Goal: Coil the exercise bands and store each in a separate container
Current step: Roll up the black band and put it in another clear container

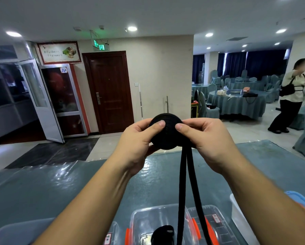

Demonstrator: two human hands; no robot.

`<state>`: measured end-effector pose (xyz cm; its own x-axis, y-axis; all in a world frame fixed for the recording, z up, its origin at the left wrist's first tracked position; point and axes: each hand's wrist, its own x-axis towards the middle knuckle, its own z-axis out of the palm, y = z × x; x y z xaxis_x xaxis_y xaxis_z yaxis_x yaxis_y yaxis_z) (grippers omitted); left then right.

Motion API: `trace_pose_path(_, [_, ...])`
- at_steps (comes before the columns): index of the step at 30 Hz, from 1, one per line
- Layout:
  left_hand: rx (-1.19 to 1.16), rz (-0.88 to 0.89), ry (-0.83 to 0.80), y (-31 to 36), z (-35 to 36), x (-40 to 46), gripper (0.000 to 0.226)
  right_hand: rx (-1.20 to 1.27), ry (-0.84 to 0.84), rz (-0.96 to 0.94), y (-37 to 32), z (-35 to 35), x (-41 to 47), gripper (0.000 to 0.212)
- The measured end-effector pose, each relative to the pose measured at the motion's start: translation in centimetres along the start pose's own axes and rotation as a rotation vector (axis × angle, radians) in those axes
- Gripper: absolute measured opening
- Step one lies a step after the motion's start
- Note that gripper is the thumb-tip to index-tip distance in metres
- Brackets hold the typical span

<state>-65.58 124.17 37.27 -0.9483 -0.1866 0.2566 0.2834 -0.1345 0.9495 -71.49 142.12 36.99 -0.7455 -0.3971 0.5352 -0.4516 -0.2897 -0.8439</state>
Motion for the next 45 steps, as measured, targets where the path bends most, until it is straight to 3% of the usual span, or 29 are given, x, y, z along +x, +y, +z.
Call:
trace_pose_path(6, [0.226, -0.051, -0.114, 1.2, -1.1, -0.1, 0.011, -0.161, -0.13, 0.056, -0.4, -1.3, 0.1, 0.016])
trace_pose_path(11, [0.064, -0.026, -0.013, 0.5, -0.3, 0.0, 0.023, -0.037, -0.025, 0.011, 0.3, -0.9, 0.4, 0.016])
trace_pose_path(16, [0.168, -0.034, -0.049, 0.8, -0.5, 0.0, 0.017, -0.097, 0.0, 0.003, -0.1, -0.8, 0.1, 0.041])
trace_pose_path(22, [0.062, -0.01, 0.045, 0.9, -0.1, 0.2, 0.028, 0.066, 0.049, 0.053, 0.8, -0.8, 0.1, 0.017])
trace_pose_path(27, [0.153, -0.039, -0.053, 1.2, -0.7, 0.4, 0.025, 0.082, 0.039, 0.06, 0.8, -1.0, 0.0, 0.03])
trace_pose_path(32, [0.038, 0.045, 0.033, 1.1, 0.0, 0.6, 0.024, 0.146, 0.112, 0.067, 0.9, -0.3, 0.5, 0.011])
trace_pose_path(41, [0.056, 0.034, -0.004, 1.2, -0.6, 0.8, 0.017, 0.127, 0.098, 0.069, 1.1, -0.4, 0.7, 0.015])
trace_pose_path(45, [-0.029, 0.006, -0.007, 0.5, -0.2, 0.5, 0.029, 0.151, 0.079, 0.078, 0.9, -0.6, 1.0, 0.022])
